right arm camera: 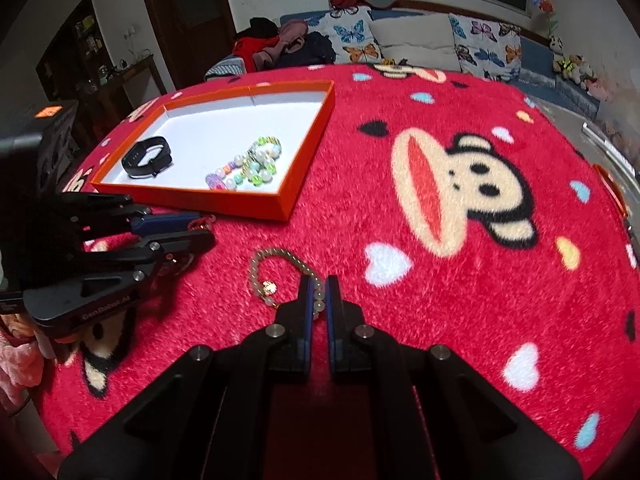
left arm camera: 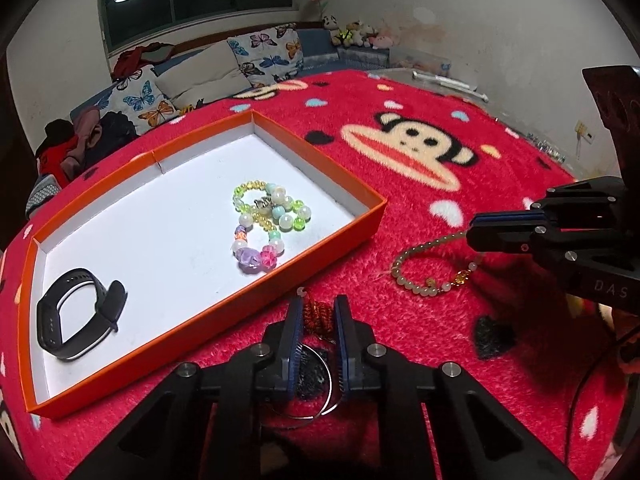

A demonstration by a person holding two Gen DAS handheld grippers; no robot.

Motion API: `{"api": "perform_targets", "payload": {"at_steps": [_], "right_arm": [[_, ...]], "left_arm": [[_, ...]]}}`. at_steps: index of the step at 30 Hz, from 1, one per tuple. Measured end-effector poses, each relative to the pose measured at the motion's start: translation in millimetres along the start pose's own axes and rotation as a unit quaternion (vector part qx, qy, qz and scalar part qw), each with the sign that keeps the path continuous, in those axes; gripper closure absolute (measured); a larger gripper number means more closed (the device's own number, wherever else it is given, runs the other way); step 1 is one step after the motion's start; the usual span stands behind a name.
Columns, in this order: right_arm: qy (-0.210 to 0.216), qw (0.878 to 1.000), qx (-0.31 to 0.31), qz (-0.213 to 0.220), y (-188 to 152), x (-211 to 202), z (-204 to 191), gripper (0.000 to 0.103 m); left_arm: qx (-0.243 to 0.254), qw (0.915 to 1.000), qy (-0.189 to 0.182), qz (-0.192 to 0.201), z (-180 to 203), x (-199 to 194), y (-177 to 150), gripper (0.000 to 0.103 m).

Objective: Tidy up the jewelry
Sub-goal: 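Place the red ring and gold chain bracelet into the tray, opening both grippers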

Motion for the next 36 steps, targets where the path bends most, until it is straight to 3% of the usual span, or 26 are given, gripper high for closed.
{"api": "perform_targets", "payload": {"at_steps": [6,11,19,24,36], "right_arm": [[0.005,0.999,-0.033,0.023,24,-17,-17,0.097],[0.014,0.997,-0.048,0.051,50,-32,-26,0.097],[0.033,0.994,-0.059,0.085,92,-31,-38,0.097],[0.042,0.995,-0.060,0.070,101,-5,-40,0.097],[0.035,0.998,-0.056,0.016,84,40,-34,0.096]], "left_arm": [[-0.019,0.9995,-0.004,0.026,-11,-29,11,0.088],[-0.037,0.9981,0.016,0.047,-38,-49,27,0.088],[-0.069,0.9960,0.045,0.035,-86,-38,38,0.088],[-0.074,0.9960,0.050,0.007,-102,-15,32,0.088],[-0.088,0.9944,0.048,-0.035,-113,21,13,0.087]]}}
Point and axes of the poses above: each gripper's, at about its wrist camera, not at the fingertips, and x roughly the way its jaws point, z to its right, y to its top, the point moved 8 cm from there along x, roughly the way its jaws point, and after that the axes turned 12 degrees about y, right-handed, at the moved point
